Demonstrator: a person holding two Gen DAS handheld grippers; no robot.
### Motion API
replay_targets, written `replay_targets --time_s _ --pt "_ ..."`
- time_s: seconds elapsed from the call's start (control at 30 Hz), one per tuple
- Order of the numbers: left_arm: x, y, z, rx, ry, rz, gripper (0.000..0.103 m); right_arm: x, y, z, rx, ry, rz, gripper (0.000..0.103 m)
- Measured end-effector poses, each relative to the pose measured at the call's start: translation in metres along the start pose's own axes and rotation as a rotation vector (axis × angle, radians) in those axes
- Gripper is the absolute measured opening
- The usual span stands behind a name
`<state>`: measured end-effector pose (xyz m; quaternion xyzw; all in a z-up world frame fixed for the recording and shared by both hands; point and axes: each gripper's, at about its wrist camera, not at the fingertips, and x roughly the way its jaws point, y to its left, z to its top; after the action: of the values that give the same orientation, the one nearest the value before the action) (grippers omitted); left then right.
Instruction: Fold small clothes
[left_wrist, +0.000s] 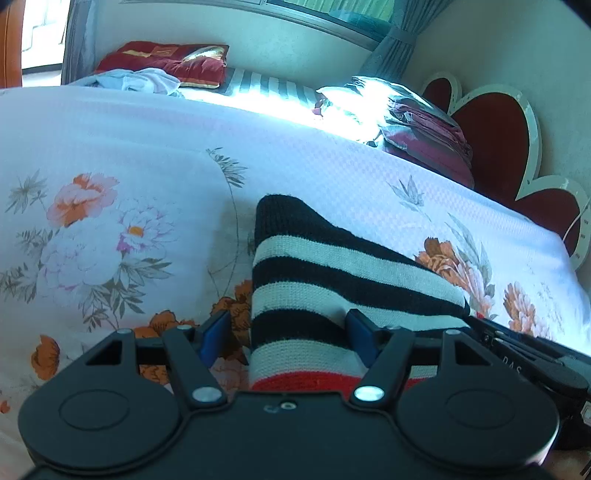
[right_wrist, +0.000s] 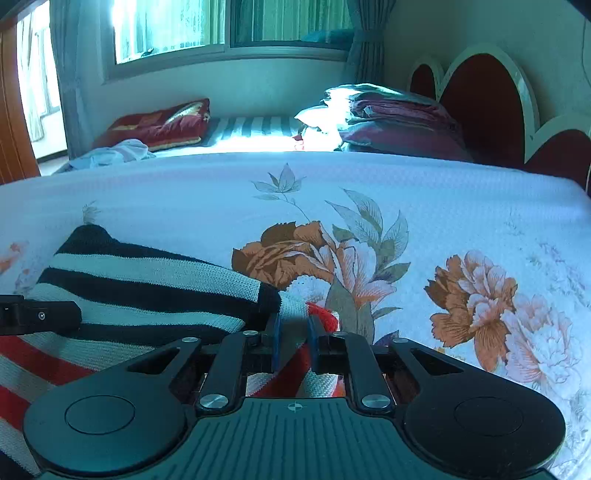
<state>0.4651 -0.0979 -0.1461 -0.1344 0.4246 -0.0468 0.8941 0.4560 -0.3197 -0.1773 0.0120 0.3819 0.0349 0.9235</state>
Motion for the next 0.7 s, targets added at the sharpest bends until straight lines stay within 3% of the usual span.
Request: replay_targets --time_s 0.33,0.7 --pt "-0.031 -0.002 -0.010 0.038 -0.040 0.005 0.066 -0.050 -0.011 -0.001 0.065 -0.044 0.068 0.015" --pt "-0.072 -0.005 -0.044 0.059 -0.049 -0.034 0.066 -0.097 -0.007 -0.035 0.052 -0.053 0.161 0.015"
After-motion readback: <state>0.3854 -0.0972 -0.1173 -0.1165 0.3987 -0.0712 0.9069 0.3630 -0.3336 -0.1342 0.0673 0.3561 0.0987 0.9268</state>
